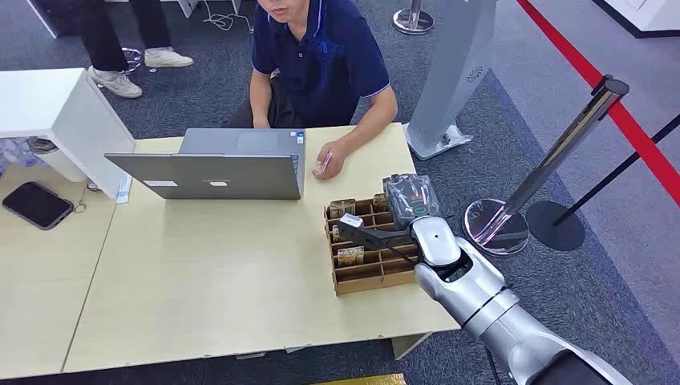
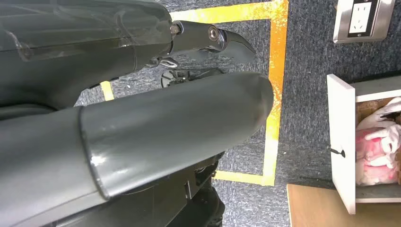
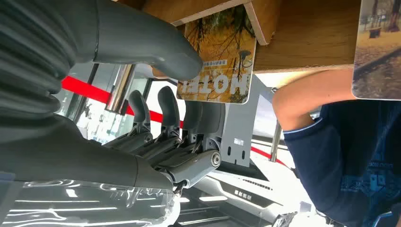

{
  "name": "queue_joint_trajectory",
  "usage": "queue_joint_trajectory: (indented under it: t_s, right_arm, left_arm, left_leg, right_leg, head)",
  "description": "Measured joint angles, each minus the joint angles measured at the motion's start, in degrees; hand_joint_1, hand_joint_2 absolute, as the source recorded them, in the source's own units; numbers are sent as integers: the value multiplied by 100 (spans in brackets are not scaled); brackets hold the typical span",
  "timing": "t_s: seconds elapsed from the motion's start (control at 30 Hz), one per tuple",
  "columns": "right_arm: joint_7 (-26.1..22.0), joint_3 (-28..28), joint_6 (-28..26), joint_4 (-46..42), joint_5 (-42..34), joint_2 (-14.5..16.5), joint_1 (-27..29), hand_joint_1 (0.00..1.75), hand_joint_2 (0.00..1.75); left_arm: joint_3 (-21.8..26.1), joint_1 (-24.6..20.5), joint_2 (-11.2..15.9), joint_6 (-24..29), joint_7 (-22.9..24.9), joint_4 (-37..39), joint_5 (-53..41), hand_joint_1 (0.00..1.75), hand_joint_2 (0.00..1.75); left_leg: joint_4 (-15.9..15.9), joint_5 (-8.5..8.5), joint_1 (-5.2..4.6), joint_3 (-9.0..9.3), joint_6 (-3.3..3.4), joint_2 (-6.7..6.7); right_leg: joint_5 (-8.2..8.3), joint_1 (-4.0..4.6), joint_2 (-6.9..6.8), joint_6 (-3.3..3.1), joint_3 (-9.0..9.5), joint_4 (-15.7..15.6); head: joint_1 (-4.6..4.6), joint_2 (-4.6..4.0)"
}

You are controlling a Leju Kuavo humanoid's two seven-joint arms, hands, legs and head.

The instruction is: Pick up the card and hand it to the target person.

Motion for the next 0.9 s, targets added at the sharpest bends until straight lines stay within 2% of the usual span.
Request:
queue_joint_trajectory:
  t_s: [0.43,0.53,0.63,0.77,0.9]
  right_arm:
    - [13,-136,-5,-924,194,-103,140,139,175]
    - [43,-180,74,-1786,265,-176,211,159,175]
    - [42,-173,109,-2136,288,-190,240,175,175]
    - [-36,-36,210,-2394,299,-154,194,175,175]
    - [-59,101,280,-2108,272,-64,97,175,175]
  left_arm:
    - [-15,1,-7,11,18,-5,34,0,0]
    - [-7,0,-8,34,32,-10,67,0,0]
    - [-7,-1,-5,37,42,-14,78,0,0]
    - [-25,2,5,21,48,-20,77,0,0]
    - [-53,4,10,-5,35,-21,63,0,0]
  left_leg:
    - [-1,7,-5,-4,1,0]
    - [-7,11,-8,-2,2,3]
    - [9,-1,-6,-12,1,-1]
    - [2,3,-6,-5,-1,1]
    - [7,-1,-1,-7,-2,0]
  right_leg:
    - [4,-4,1,-2,-7,2]
    - [7,-7,6,-5,-8,0]
    - [-4,-6,0,-2,-16,14]
    - [1,-5,3,-3,-10,7]
    - [-2,-1,0,1,-11,8]
  head:
    - [0,0]
    - [0,0]
    - [0,0]
    - [0,0]
    - [0,0]
